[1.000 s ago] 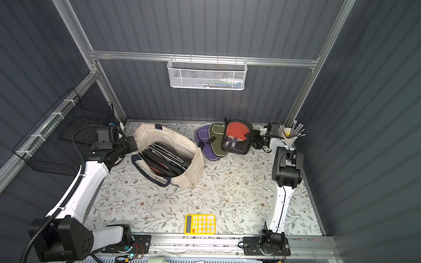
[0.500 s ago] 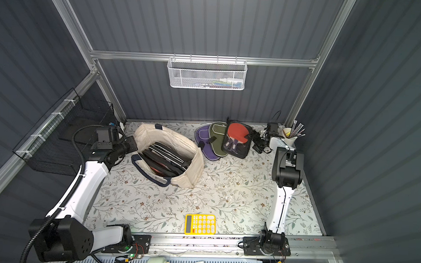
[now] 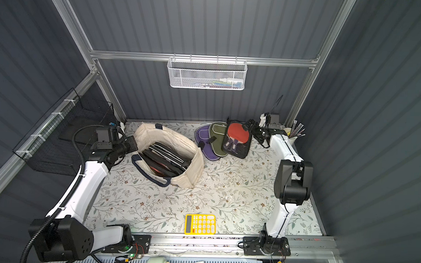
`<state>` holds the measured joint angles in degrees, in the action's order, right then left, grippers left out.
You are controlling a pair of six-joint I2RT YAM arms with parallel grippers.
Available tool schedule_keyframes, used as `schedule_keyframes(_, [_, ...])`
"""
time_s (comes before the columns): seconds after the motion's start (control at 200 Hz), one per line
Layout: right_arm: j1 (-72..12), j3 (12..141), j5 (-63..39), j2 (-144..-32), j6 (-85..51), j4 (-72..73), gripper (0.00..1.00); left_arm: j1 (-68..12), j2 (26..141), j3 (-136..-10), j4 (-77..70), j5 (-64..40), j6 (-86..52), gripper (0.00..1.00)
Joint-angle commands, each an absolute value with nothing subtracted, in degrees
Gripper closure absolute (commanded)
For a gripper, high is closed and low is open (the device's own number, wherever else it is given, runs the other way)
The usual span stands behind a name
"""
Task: Remove the ping pong set from the canvas bag
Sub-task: Place the ping pong set at the ping pong set, then pick up the ping pong set from the canvas bag.
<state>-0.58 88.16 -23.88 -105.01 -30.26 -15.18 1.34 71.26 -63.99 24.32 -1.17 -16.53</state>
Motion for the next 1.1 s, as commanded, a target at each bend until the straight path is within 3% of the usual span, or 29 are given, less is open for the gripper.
schedule_keyframes(0.0, [-5.29,87.2,-21.53,-98.48,-24.89,-15.64,0.01,1.85,70.92,-63.69,22.54,-2.9,-15.44,1.0])
schedule_keyframes(0.545, [-27.76,96.64,-13.61,-88.13,-12.71,-26.87,0.01,1.85,71.88,-63.63,23.41,-3.18,-15.29,1.0])
schedule_keyframes(1.096, [-45.82,103.33,-11.31,-93.94,-4.44,-33.08,0.01,1.87,72.51,-63.62,23.51,-2.76,-14.85,1.0])
